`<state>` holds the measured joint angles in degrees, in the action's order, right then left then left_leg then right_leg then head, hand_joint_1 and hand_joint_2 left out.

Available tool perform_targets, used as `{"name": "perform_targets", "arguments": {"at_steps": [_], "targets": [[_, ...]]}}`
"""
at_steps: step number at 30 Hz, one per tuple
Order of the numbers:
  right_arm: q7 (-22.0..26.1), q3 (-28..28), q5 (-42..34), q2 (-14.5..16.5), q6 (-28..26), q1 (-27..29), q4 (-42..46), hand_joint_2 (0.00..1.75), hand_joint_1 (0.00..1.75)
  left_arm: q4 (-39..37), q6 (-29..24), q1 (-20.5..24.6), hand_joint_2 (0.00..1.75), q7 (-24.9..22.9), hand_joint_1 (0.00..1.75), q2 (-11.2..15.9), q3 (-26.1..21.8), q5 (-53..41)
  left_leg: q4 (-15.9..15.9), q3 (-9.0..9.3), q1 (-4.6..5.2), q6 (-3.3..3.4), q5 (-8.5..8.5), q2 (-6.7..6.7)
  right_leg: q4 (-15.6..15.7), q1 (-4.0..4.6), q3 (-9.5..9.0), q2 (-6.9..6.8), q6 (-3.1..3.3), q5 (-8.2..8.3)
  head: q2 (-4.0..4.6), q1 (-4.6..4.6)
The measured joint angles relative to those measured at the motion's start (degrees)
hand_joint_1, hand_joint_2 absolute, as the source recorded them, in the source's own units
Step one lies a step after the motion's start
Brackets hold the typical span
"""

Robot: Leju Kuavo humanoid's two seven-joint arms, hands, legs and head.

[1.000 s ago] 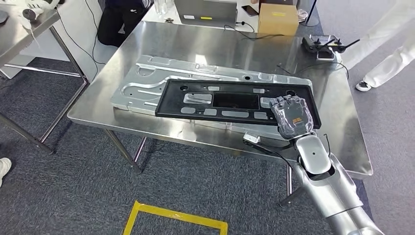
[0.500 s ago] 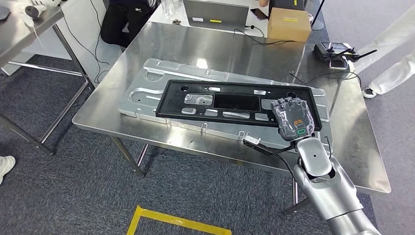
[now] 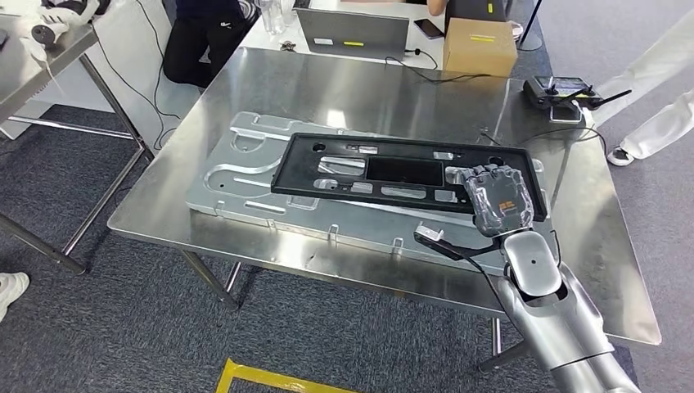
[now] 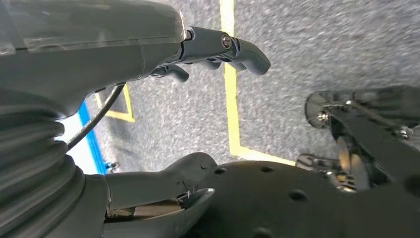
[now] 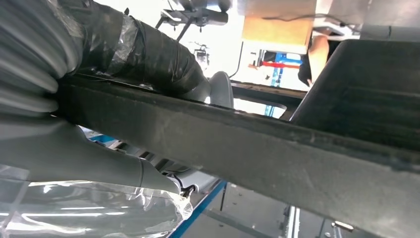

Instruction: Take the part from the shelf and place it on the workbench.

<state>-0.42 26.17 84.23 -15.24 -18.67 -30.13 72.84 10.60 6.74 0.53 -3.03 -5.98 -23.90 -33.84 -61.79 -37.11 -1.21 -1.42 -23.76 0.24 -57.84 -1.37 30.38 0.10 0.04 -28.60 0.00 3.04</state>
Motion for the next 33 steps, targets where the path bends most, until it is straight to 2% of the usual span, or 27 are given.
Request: {"name": "perform_targets", "arguments": {"at_steps": [1, 2, 5, 6, 7, 8, 9, 10, 11, 12, 14, 15, 16, 18, 21, 22, 23, 25, 26, 27, 28, 29, 30, 31, 32, 33], "targets": [[0.0, -0.2, -0.1, 0.0, 0.0, 0.0, -0.1, 1.75, 1.75, 0.0, 0.0, 0.0, 1.75, 0.0, 0.0, 0.0, 0.0, -0.1, 1.9, 0.76, 0.1, 0.29, 0.44, 0.0, -0.1, 0.06, -0.08, 0.04, -0.4, -0.35, 0.0, 0.01], [-0.1, -0.5, -0.2, 0.0, -0.1, 0.0, -0.2, 1.75, 1.75, 0.0, 0.0, 0.0, 1.75, 0.1, 0.0, 0.0, 0.0, -0.2, 2.5, 1.04, 0.24, 0.72, -0.01, 0.05, -0.1, 0.17, -0.04, 0.07, -0.77, -0.56, 0.0, 0.01], [-0.1, -1.2, -0.3, -0.1, -0.3, 0.0, -0.8, 1.75, 1.75, 0.0, 0.0, 0.1, 1.75, 0.2, 0.0, 0.0, 0.0, -0.3, 3.1, 1.6, 0.28, 2.24, -0.58, 0.17, -0.2, 0.09, -0.36, -0.01, -1.69, -1.27, 0.0, -0.04], [-0.1, -1.4, -0.4, -0.2, -0.4, 0.0, -1.1, 1.75, 1.75, 0.0, 0.0, 0.1, 1.75, 0.2, 0.0, 0.0, -0.1, -0.4, 3.4, 2.01, 0.24, 2.68, -0.73, 0.19, -1.5, 0.02, 0.1, -0.04, -1.9, -2.0, 0.0, -0.07], [-0.1, -1.8, -0.6, -0.2, -0.5, -0.1, -1.5, 1.75, 1.75, 0.0, 0.0, 0.1, 1.75, 0.2, 0.0, 0.0, -0.1, -0.4, 3.6, 2.43, 0.17, 3.08, -0.9, 0.2, -4.0, 0.01, 1.35, -0.06, -2.04, -3.14, 0.0, -0.1], [-0.1, -2.1, -0.8, -0.2, -0.7, -0.1, -2.0, 1.75, 1.75, 0.0, 0.0, 0.1, 1.75, 0.2, 0.0, 0.0, -0.1, -0.5, 3.7, 2.71, 0.24, 3.39, -1.14, 0.2, -7.7, 0.05, 3.47, -0.06, -2.09, -4.54, 0.0, -0.15], [-0.1, -2.5, -1.0, -0.2, -0.9, 0.0, -2.5, 1.75, 1.75, 0.0, 0.0, 0.1, 1.75, 0.3, 0.0, 0.0, -0.1, -0.7, 3.7, 2.93, 0.33, 3.65, -1.41, 0.21, -11.8, 0.08, 6.16, -0.06, -2.12, -5.87, 0.0, -0.17], [-0.1, -2.8, -1.3, -0.3, -1.1, 0.1, -3.1, 1.75, 1.75, 0.0, 0.1, 0.1, 1.75, 0.4, 0.0, 0.0, -0.1, -0.8, 3.6, 3.19, 0.45, 3.82, -1.72, 0.24, -15.1, 0.11, 8.63, -0.06, -2.12, -6.45, 0.0, -0.19], [-0.1, -3.0, -1.5, -0.3, -1.2, 0.4, -3.6, 1.75, 1.75, 0.0, 0.1, 0.1, 1.75, 0.6, 0.0, 0.0, -0.1, -1.0, 3.6, 3.62, 0.59, 3.91, -2.1, 0.29, -16.7, 0.12, 10.29, -0.06, -2.04, -5.86, 0.0, -0.2], [0.0, -3.3, -1.6, -0.3, -1.3, 0.7, -4.2, 1.75, 1.75, 0.0, 0.2, 0.1, 1.75, 0.7, 0.0, 0.0, -0.1, -1.1, 3.6, 4.19, 0.73, 3.94, -2.53, 0.36, -16.0, 0.15, 10.82, -0.06, -1.86, -3.98, 0.0, -0.2], [0.1, -3.7, -1.7, -0.3, -1.6, 1.2, -5.1, 1.75, 1.75, 0.0, 0.2, 0.1, 1.75, 0.9, 0.0, 0.0, -0.1, -1.3, 3.6, 5.59, 0.97, 3.87, -3.54, 0.46, -9.2, 0.36, 8.94, -0.06, -1.07, 1.75, 0.0, -0.21], [0.1, -3.8, -1.7, -0.4, -1.8, 1.3, -5.5, 1.75, 1.75, 0.0, 0.3, 0.1, 1.75, 1.0, 0.0, 0.0, -0.1, -1.3, 3.6, 6.12, 1.16, 3.71, -4.01, 0.49, -5.8, 0.57, 7.7, -0.07, -0.65, 3.76, 0.0, -0.19], [0.1, -4.0, -1.8, -0.4, -2.0, 1.3, -5.8, 1.75, 1.75, 0.0, 0.3, 0.1, 1.75, 1.0, 0.0, -0.1, -0.1, -1.3, 3.5, 6.42, 1.25, 3.47, -4.38, 0.51, -3.3, 0.8, 6.68, -0.12, -0.27, 4.64, 0.0, -0.19], [0.1, -4.3, -2.0, -0.5, -2.2, 1.3, -6.2, 1.75, 1.75, 0.0, 0.4, 0.2, 1.75, 1.0, 0.0, -0.1, -0.2, -1.3, 3.7, 6.63, 1.26, 2.86, -4.82, 0.46, -1.8, 1.14, 5.95, -0.12, 0.16, 4.14, 0.0, -0.17], [0.1, -4.4, -2.0, -0.5, -2.3, 1.3, -6.6, 1.75, 1.75, 0.0, 0.3, 0.5, 1.75, 1.0, 0.0, 0.0, -0.2, -1.3, 2.9, 6.86, 1.27, 1.83, -5.94, 0.19, -0.5, 0.65, 4.67, -0.06, 0.68, 3.69, 0.0, -0.13], [0.1, -4.4, -2.1, -0.5, -2.3, 1.4, -6.6, 1.75, 1.75, 0.0, 0.3, 0.5, 1.75, 1.0, 0.0, 0.0, -0.2, -1.2, 0.9, 6.06, 1.24, 1.47, -6.95, 0.14, -0.2, 0.42, 4.11, -0.11, 0.88, 3.59, 0.0, -0.11], [0.1, -4.4, -2.1, -0.5, -2.3, 1.4, -6.7, 1.75, 1.75, 0.0, 0.3, 0.5, 1.75, 1.0, 0.0, 0.0, -0.3, -1.1, -2.2, 4.43, 1.07, 1.18, -8.24, 0.13, 0.0, 0.38, 3.68, -0.17, 1.06, 3.41, 0.0, -0.1], [0.1, -4.6, -2.3, -0.5, -2.2, 1.7, -6.9, 1.75, 1.75, 0.0, 0.1, 0.4, 1.75, 1.4, 0.0, 0.0, -0.6, -0.8, -9.4, -0.15, 0.8, 0.7, -10.54, 0.12, 0.0, 0.41, 3.22, -0.2, 1.25, 2.9, 0.0, -0.08], [0.2, -4.7, -2.4, -0.5, -2.2, 2.2, -7.1, 1.75, 1.75, 0.0, 0.1, 0.4, 1.75, 1.6, 0.0, 0.0, -0.8, -0.7, -11.6, -1.97, 0.7, 0.55, -10.48, 0.11, -0.1, 0.44, 2.94, -0.2, 1.22, 2.58, 0.0, -0.07], [0.4, -5.0, -2.5, -0.4, -2.3, 2.7, -7.3, 1.75, 1.75, 0.0, 0.2, 0.4, 1.75, 1.7, 0.0, 0.0, -1.0, -0.6, -11.7, -2.79, 0.63, 0.48, -9.23, 0.1, -0.2, 0.44, 2.57, -0.2, 1.16, 2.2, 0.0, -0.07], [0.6, -5.3, -2.6, -0.4, -2.3, 3.4, -7.5, 1.75, 1.75, 0.0, 0.3, 0.3, 1.75, 1.8, 0.0, 0.0, -1.1, -0.5, -9.7, -2.55, 0.59, 0.48, -6.92, 0.09, -0.3, 0.42, 2.13, -0.2, 1.05, 1.77, 0.0, -0.06], [0.9, -5.5, -2.6, -0.2, -2.4, 3.9, -7.8, 1.75, 1.75, 0.0, 0.5, 0.2, 1.75, 1.7, 0.0, 0.0, -1.3, -0.5, -5.9, -1.43, 0.56, 0.56, -4.12, 0.07, -0.5, 0.38, 1.69, -0.19, 0.9, 1.3, 0.0, -0.07], [1.2, -5.7, -2.5, -0.1, -2.5, 4.4, -8.2, 1.75, 1.75, 0.0, 0.7, 0.1, 1.75, 1.6, 0.0, 0.0, -1.4, -0.6, -2.4, -0.15, 0.61, 0.7, -2.15, 0.07, -0.7, 0.43, 1.41, -0.16, 0.67, 0.86, 0.0, -0.07], [1.4, -6.0, -2.5, 0.1, -2.6, 4.6, -8.7, 1.75, 1.75, 0.0, 0.9, 0.1, 1.75, 1.5, 0.0, 0.0, -1.5, -0.8, 0.4, 0.94, 0.68, 0.93, -1.01, 0.09, -1.0, 0.5, 1.35, -0.11, 0.42, 0.53, 0.0, -0.08], [1.4, -6.2, -2.5, 0.3, -2.8, 4.9, -9.4, 1.75, 1.75, 0.0, 1.0, 0.1, 1.75, 1.5, 0.0, 0.0, -1.6, -0.9, 2.0, 1.53, 0.7, 1.16, -0.66, 0.1, -1.1, 0.64, 1.43, -0.07, 0.27, 0.32, 0.0, -0.11], [1.5, -6.4, -2.6, 0.5, -2.9, 5.1, -10.1, 1.31, 1.31, 0.0, 1.0, 0.1, 1.75, 1.4, 0.0, -0.1, -1.7, -1.0, 2.4, 1.73, 0.74, 1.37, -0.92, 0.16, -1.2, 0.79, 1.57, -0.05, 0.2, 0.25, 0.0, -0.13]]}}
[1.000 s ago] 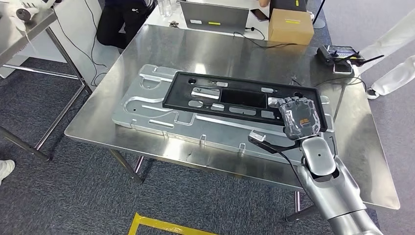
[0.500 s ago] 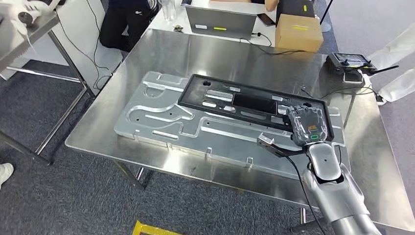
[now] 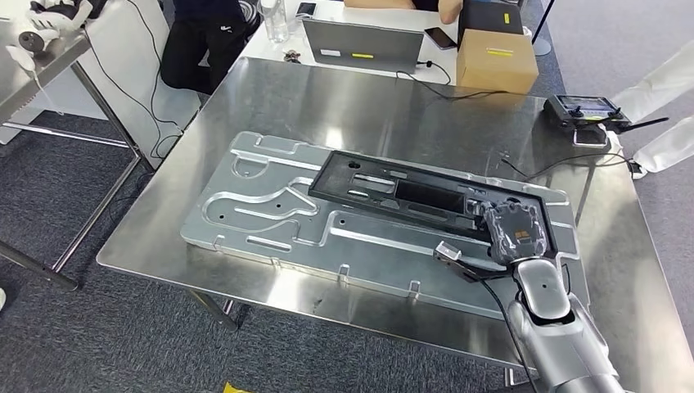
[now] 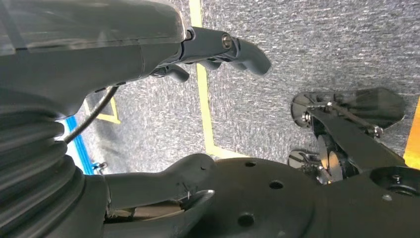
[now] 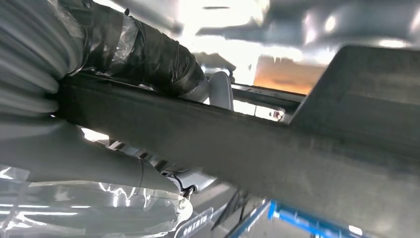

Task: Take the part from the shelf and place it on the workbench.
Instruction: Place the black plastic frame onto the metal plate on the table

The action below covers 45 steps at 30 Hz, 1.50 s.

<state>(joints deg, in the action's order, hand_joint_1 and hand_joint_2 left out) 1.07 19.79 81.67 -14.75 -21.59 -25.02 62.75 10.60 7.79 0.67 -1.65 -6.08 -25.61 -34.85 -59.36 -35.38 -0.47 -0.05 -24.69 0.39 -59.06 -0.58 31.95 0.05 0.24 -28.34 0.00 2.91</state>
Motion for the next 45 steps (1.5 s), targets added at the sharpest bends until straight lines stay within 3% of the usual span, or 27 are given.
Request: {"name": "perform_targets", "arguments": {"at_steps": [3, 4, 8, 17, 45], "targets": [[0.3, -0.6, -0.5, 0.7, -0.4, 0.6, -2.3, 0.0, 0.0, 0.0, 0.1, 0.0, 1.75, -0.3, 0.0, -0.1, -0.4, -0.2, 0.3, 0.01, 0.05, 0.34, -0.01, 0.15, 0.2, 0.05, -0.02, -0.03, 0.13, 0.04, 0.0, -0.03], [0.5, -0.7, -0.7, 0.9, -0.7, 0.6, -3.0, 0.0, 0.0, 0.0, 0.3, 0.0, 1.75, -0.4, 0.0, -0.1, -0.5, -0.2, 0.3, 0.01, 0.1, 0.43, -0.06, 0.17, 0.4, 0.02, -0.1, -0.05, 0.13, 0.04, 0.0, -0.04], [0.9, -1.1, -1.2, 1.4, -1.6, 0.2, -5.0, 0.0, 0.0, 0.0, 0.6, 0.1, 0.0, -0.9, 0.0, -0.1, -0.8, -0.3, 0.3, 0.15, 0.18, 0.85, -0.31, 0.1, 0.7, 0.0, -0.4, -0.04, 0.07, 0.05, 0.0, -0.05], [1.6, -1.8, -2.3, 1.7, -0.5, -0.3, -5.5, 0.0, 0.0, 0.0, 0.4, 0.1, 0.0, -0.8, 0.0, -0.1, -2.0, -0.5, 0.3, 0.56, 0.22, 1.08, -0.35, 0.04, 0.9, -0.01, -0.8, -0.03, -0.83, 0.12, 0.0, -0.05], [2.7, 0.7, -3.0, 2.4, 2.9, 2.2, 10.7, 0.0, 0.0, 0.0, 0.1, 0.1, 0.0, -0.9, 0.0, -0.2, -4.2, -1.7, 0.3, 0.59, 0.18, 1.1, -0.31, 0.06, 0.6, 0.04, -0.66, -0.04, -0.83, 0.02, 0.0, -0.05]]}}
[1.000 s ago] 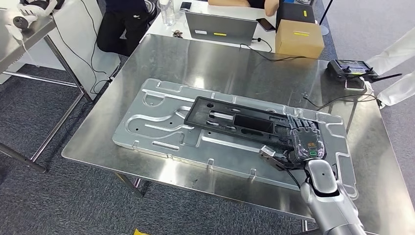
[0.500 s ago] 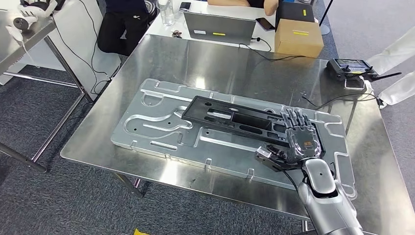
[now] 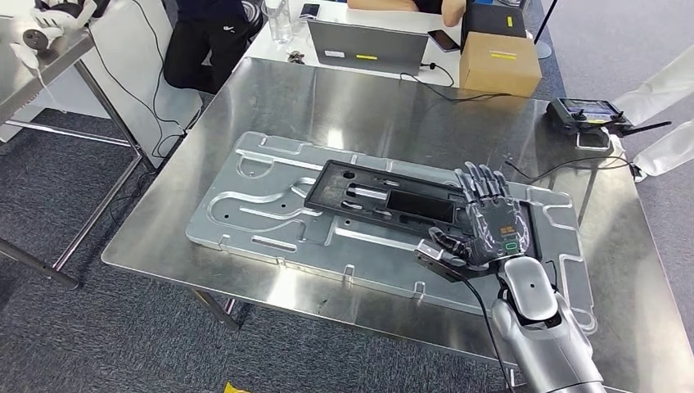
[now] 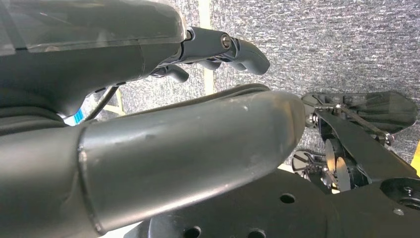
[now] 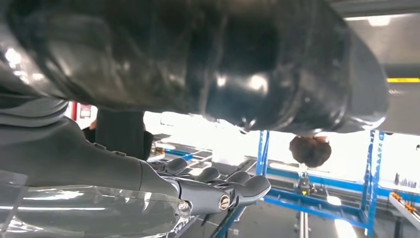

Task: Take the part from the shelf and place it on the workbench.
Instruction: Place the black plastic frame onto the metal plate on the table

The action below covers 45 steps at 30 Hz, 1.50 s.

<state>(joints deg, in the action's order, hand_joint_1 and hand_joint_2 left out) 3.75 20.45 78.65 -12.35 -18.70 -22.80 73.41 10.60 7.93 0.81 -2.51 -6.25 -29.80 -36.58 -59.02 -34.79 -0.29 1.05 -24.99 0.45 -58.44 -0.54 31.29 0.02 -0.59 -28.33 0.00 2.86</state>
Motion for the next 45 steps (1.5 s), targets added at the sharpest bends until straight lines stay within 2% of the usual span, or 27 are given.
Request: {"name": "perform_targets", "arguments": {"at_steps": [11, 14, 17, 18, 19, 20, 22, 23, 24, 25, 27, 29, 31, 33, 34, 35, 36, 37, 38, 39, 40, 41, 43, 44, 45], "targets": [[0.0, 1.1, -0.1, 0.0, 0.6, -0.1, 1.5, 0.0, 0.0, 0.0, 0.0, 0.0, 0.0, -0.1, 0.0, -0.1, -0.8, 0.0, -0.1, -0.05, 0.31, 0.09, -0.07, 0.02, 0.1, -0.2, -0.02, -0.01, -0.09, 0.04, 0.0, 0.0], [0.0, 1.4, -0.1, 0.0, 0.7, -0.1, 1.6, 0.0, 0.0, 0.0, -0.1, 0.0, 0.0, -0.3, 0.0, -0.1, -0.8, -0.2, -0.3, -0.11, 0.43, 0.35, -0.22, 0.02, 0.1, -0.41, -0.03, -0.01, -0.27, 0.03, 0.0, 0.0], [0.0, 1.5, -0.3, 0.0, 0.8, 0.0, 2.1, 0.0, 0.0, 0.0, -0.2, 0.0, 0.0, -0.7, 0.0, -0.1, -0.8, -0.5, 0.1, 0.0, 0.34, 0.92, 0.22, -0.05, 0.3, -0.53, -0.13, 0.01, -0.84, 0.14, 0.0, 0.01], [-0.1, 1.6, -0.3, 0.0, 0.8, 0.0, 2.3, 0.0, 0.0, 0.0, -0.2, 0.0, 0.0, -0.7, 0.0, -0.1, -0.8, -0.6, 0.5, 0.11, 0.18, 1.24, 0.59, -0.13, -0.1, -0.53, -0.04, 0.01, -0.98, -0.31, 0.0, 0.01], [-0.1, 1.6, -0.3, 0.0, 0.8, 0.0, 2.4, 0.0, 0.0, 0.0, -0.2, 0.1, 0.0, -0.8, 0.0, -0.1, -0.8, -0.6, 1.0, 0.17, -0.01, 1.55, 0.91, -0.23, -1.3, -0.52, 0.46, 0.02, -1.04, -1.51, 0.0, 0.0], [-0.1, 1.6, -0.4, -0.1, 0.8, 0.0, 2.4, 0.0, 0.0, 0.0, -0.2, 0.1, 0.0, -0.8, 0.0, -0.1, -0.8, -0.6, 1.3, 0.15, -0.17, 1.82, 1.18, -0.32, -3.6, -0.55, 1.4, 0.02, -1.08, -3.32, 0.0, -0.01], [-0.1, 1.7, -0.4, -0.1, 0.8, 0.2, 2.4, 0.0, 0.0, 0.0, -0.2, 0.1, 0.0, -0.8, 0.0, -0.1, -0.8, -0.6, 1.4, -0.2, -0.16, 2.0, 1.41, -0.37, -10.8, -0.68, 4.39, 0.02, -1.21, -7.41, 0.0, -0.01], [-0.1, 1.7, -0.5, -0.1, 0.8, 0.4, 2.4, 0.0, 0.0, 0.0, -0.2, 0.1, 0.0, -0.8, 0.0, -0.1, -0.8, -0.6, 1.3, -0.41, -0.17, 1.97, 1.49, -0.37, -13.7, -0.78, 5.56, 0.02, -1.34, -8.47, 0.0, -0.01], [-0.1, 1.8, -0.5, -0.1, 0.8, 0.6, 2.4, 0.0, 0.0, 0.0, -0.2, 0.1, 0.0, -0.8, 0.0, -0.1, -0.8, -0.6, 1.2, -0.62, -0.2, 1.88, 1.59, -0.37, -15.1, -0.9, 6.0, 0.01, -1.46, -8.48, 0.0, -0.01], [-0.1, 1.8, -0.5, -0.1, 0.8, 0.7, 2.4, 0.0, 0.0, 0.0, -0.2, 0.1, 0.0, -0.8, 0.0, -0.1, -0.8, -0.6, 1.0, -0.86, -0.25, 1.77, 1.67, -0.37, -14.2, -1.06, 5.31, 0.0, -1.6, -7.31, 0.0, -0.01], [-0.1, 1.9, -0.5, -0.1, 0.8, 0.7, 2.4, 0.0, 0.0, 0.0, -0.2, 0.2, 0.0, -0.8, 0.0, -0.1, -0.8, -0.6, 0.5, -1.37, -0.4, 1.34, 1.8, -0.34, -7.3, -1.44, 1.53, -0.02, -1.86, -3.86, 0.0, -0.01], [-0.1, 1.9, -0.5, -0.1, 0.8, 0.6, 2.5, 0.0, 0.0, 0.0, -0.2, 0.2, 0.0, -0.8, 0.0, -0.2, -0.8, -0.6, 0.0, -1.87, -0.37, 0.53, 2.08, -0.2, -1.8, -1.32, -1.32, 0.16, -1.67, -1.92, 0.0, 0.01], [-0.1, 2.0, -0.6, -0.1, 0.8, 0.6, 2.6, 0.0, 0.0, 0.0, -0.2, 0.2, 0.0, -0.8, 0.0, -0.2, -0.8, -0.6, -0.1, -2.2, -0.3, -0.49, 2.68, -0.04, -1.0, -0.87, -1.35, 0.35, -1.03, -1.53, 0.0, 0.04], [-0.1, 2.0, -0.6, -0.1, 0.8, 0.6, 2.7, 0.0, 0.0, 0.0, -0.2, 0.1, 0.0, -0.8, 0.0, -0.1, -0.8, -0.6, -0.3, -2.61, -0.43, -1.35, 2.72, 0.04, -0.8, -0.9, -0.69, 0.23, -0.08, -0.97, 0.0, 0.05], [-0.1, 2.0, -0.6, -0.1, 0.8, 0.6, 2.8, 0.0, 0.0, 0.0, -0.2, 0.1, 0.0, -0.8, 0.0, -0.1, -0.8, -0.6, -1.2, -3.1, -0.54, -1.68, 1.49, 0.01, -0.7, -0.96, -0.28, 0.11, 0.52, -0.5, 0.0, 0.05], [-0.1, 2.0, -0.6, -0.1, 0.8, 0.5, 2.8, 0.0, 0.0, 0.0, -0.2, 0.0, 0.0, -0.8, 0.0, -0.1, -0.9, -0.6, -3.2, -3.85, -0.64, -1.92, -0.58, -0.03, -0.6, -1.03, 0.19, -0.02, 1.05, -0.01, 0.0, 0.07], [-0.1, 2.0, -0.6, -0.1, 0.8, 0.5, 2.8, 0.0, 0.0, 0.0, -0.2, 0.1, 0.0, -0.8, 0.0, -0.1, -0.9, -0.6, -6.4, -4.89, -0.73, -2.13, -3.4, -0.11, -0.6, -0.95, 0.76, -0.15, 1.45, 0.5, 0.0, 0.07], [-0.1, 2.0, -0.6, -0.1, 0.8, 0.5, 2.9, 0.0, 0.0, 0.0, -0.2, 0.1, 0.0, -0.9, 0.0, -0.1, -0.9, -0.6, -10.2, -5.99, -0.76, -2.32, -6.09, -0.15, -0.7, -0.82, 1.44, -0.21, 1.7, 1.0, 0.0, 0.08], [-0.1, 2.0, -0.6, -0.1, 0.8, 0.6, 2.9, 0.0, 0.0, 0.0, -0.2, 0.1, 0.0, -0.9, 0.0, -0.1, -0.8, -0.6, -13.6, -6.77, -0.78, -2.43, -7.87, -0.15, -0.7, -0.66, 2.14, -0.25, 1.8, 1.5, 0.0, 0.08], [-0.1, 2.0, -0.6, -0.1, 0.8, 0.6, 2.9, 0.0, 0.0, 0.0, -0.2, 0.1, 0.0, -0.9, 0.0, -0.1, -0.8, -0.6, -15.8, -6.9, -0.79, -2.46, -8.58, -0.15, -0.8, -0.49, 2.88, -0.28, 1.84, 2.0, 0.0, 0.08], [-0.1, 2.1, -0.6, -0.1, 0.8, 0.7, 2.9, 0.0, 0.0, 0.0, -0.2, 0.1, 0.0, -0.9, 0.0, -0.1, -0.8, -0.6, -16.0, -5.99, -0.78, -2.36, -8.09, -0.15, -0.9, -0.35, 3.58, -0.28, 1.82, 2.47, 0.0, 0.08], [-0.1, 2.1, -0.6, -0.1, 0.8, 0.7, 2.9, 0.0, 0.0, 0.0, -0.2, 0.1, 0.0, -0.9, 0.0, -0.1, -0.8, -0.6, -14.0, -3.96, -0.73, -2.12, -6.84, -0.15, -1.0, -0.22, 4.22, -0.29, 1.75, 2.93, 0.0, 0.08], [-0.1, 2.1, -0.6, -0.1, 0.8, 0.7, 3.0, 0.0, 0.0, 0.0, -0.2, 0.3, 0.0, -0.9, 0.0, 0.0, -0.9, -0.6, -5.9, 2.16, -0.42, -1.3, -4.96, -0.13, -1.2, -0.04, 5.16, -0.3, 1.47, 3.73, 0.0, 0.08], [-0.1, 2.1, -0.6, -0.1, 0.8, 0.7, 3.1, 0.0, 0.0, 0.0, -0.2, 0.4, 0.0, -0.9, 0.0, 0.1, -0.9, -0.6, -2.4, 4.61, -0.21, -0.94, -4.72, -0.12, -1.2, 0.0, 5.43, -0.32, 1.22, 4.12, 0.0, 0.08], [-0.1, 2.1, -0.6, -0.1, 0.8, 0.6, 3.1, 0.0, 0.0, 0.0, -0.2, 0.4, 0.0, -0.9, 0.0, 0.1, -0.9, -0.6, 0.0, 6.03, 0.03, -0.66, -4.82, -0.1, -1.2, -0.02, 5.54, -0.36, 0.9, 4.51, 0.0, 0.07]]}}
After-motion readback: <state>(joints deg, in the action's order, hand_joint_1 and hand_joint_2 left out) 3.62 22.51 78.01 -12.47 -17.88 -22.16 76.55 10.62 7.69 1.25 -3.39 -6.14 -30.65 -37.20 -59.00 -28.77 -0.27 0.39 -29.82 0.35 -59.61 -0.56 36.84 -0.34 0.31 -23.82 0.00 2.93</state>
